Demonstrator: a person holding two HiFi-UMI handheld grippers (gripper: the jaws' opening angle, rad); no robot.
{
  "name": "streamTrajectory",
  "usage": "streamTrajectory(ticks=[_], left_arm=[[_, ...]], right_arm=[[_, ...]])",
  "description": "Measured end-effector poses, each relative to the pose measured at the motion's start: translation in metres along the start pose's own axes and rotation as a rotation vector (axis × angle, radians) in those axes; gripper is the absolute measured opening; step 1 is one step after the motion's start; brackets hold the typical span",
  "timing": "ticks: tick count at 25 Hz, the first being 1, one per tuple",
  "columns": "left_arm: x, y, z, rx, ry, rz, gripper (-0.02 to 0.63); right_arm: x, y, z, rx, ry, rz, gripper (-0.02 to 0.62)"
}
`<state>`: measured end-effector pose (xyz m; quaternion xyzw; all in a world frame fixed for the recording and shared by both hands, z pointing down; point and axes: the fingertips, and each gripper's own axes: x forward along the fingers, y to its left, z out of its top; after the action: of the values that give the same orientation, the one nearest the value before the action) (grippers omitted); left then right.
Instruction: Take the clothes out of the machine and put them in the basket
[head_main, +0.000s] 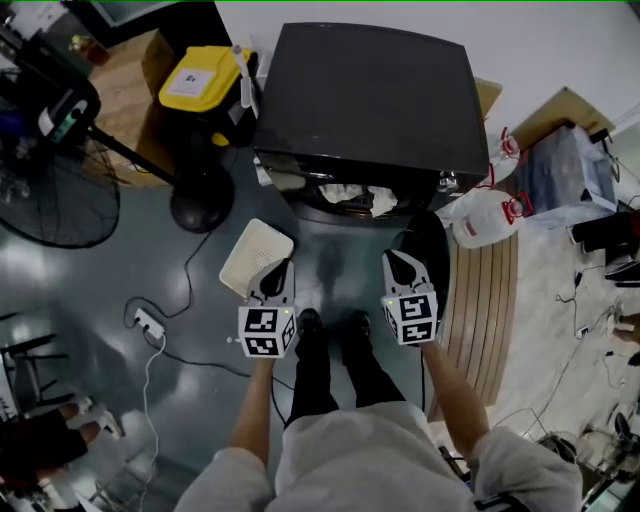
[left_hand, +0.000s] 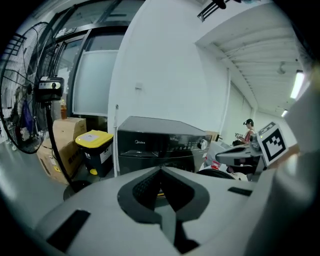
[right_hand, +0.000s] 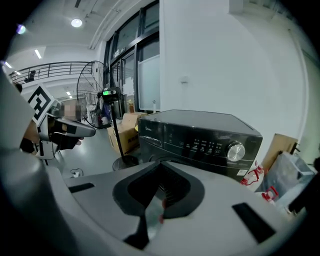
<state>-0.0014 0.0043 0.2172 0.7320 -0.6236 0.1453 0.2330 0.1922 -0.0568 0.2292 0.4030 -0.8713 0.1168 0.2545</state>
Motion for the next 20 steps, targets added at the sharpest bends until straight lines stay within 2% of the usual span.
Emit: streamTrajectory(ticks=[8,20], left_arm=[[0.037,0.033,-0.035,0.01,0.025,-0.07,0.018],[0.102,0.061,-0.119,-0.016,0.045,-0.077,0.017]], right_arm=[[0.046,0.012,-0.026,0.032,0.018,-0.076,0.023],[0.111,0.005,-0.12,0.046,0.08,-0.113,0.023]])
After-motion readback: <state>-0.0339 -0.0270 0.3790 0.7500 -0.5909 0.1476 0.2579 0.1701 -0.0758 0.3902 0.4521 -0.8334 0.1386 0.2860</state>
